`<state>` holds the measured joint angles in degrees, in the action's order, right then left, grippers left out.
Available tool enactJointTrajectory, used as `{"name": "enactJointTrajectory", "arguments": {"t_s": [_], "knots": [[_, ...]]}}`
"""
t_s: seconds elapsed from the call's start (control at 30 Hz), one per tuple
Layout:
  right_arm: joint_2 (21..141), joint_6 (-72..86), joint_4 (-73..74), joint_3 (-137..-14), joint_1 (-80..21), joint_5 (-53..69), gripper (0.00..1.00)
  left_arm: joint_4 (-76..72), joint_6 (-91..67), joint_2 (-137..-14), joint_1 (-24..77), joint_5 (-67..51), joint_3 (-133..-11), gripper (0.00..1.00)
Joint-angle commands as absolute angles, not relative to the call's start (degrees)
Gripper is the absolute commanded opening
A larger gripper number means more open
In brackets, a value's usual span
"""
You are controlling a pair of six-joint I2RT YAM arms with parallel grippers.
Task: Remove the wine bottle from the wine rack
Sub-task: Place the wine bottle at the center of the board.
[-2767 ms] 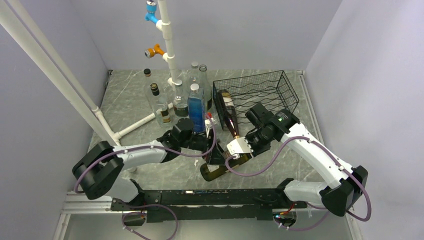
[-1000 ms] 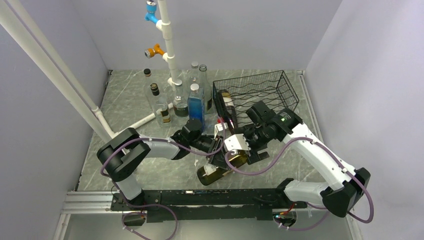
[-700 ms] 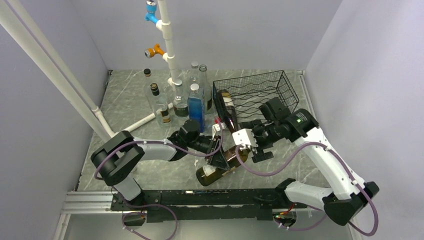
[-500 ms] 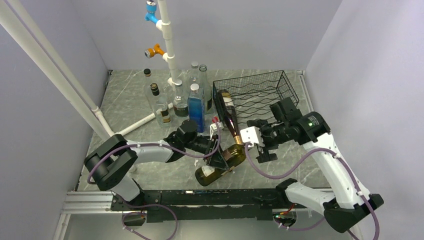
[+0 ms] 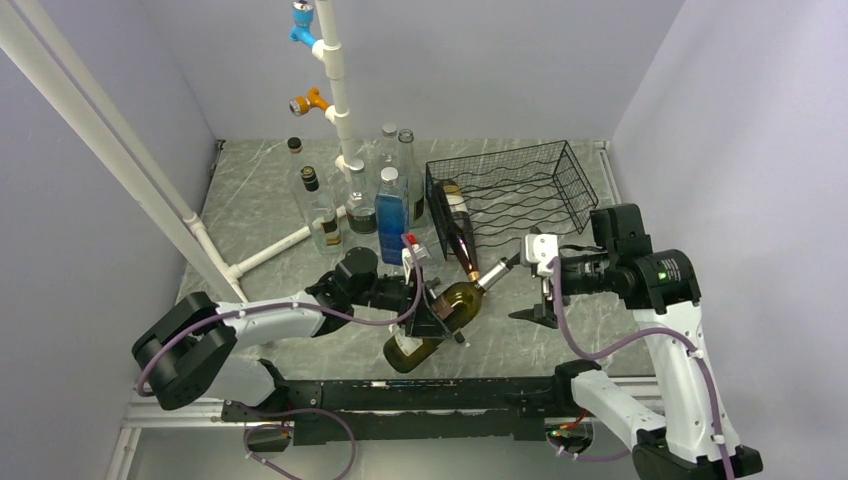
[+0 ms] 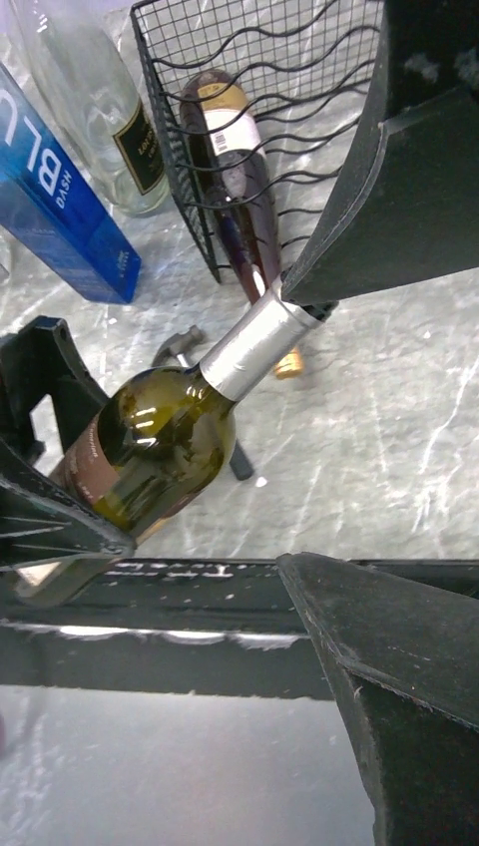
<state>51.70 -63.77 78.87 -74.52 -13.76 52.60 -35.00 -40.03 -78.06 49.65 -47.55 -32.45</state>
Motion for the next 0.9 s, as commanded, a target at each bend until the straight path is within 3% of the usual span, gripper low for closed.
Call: {"name": "enactJointTrajectory", "arguments": {"t_s": [0.0,0.33,0.87], "knots": [[50.8,-61.1,76.0,-72.4,-8.6,66.9,0.98,-43.5,-39.6,-73.4,50.0,-43.1,-31.0,0.0],[50.3,-57.5,73.0,-66.5,-0.4,76.2,0.98,-45.7,-36.8,-68.1,51.6,-32.7,-26.3,0.0],[49.8,-45.2,62.6,-61.1,4.7,80.7,0.98,-43.7,-29.8,-62.2,55.8,-18.0,-23.5,0.0]]}}
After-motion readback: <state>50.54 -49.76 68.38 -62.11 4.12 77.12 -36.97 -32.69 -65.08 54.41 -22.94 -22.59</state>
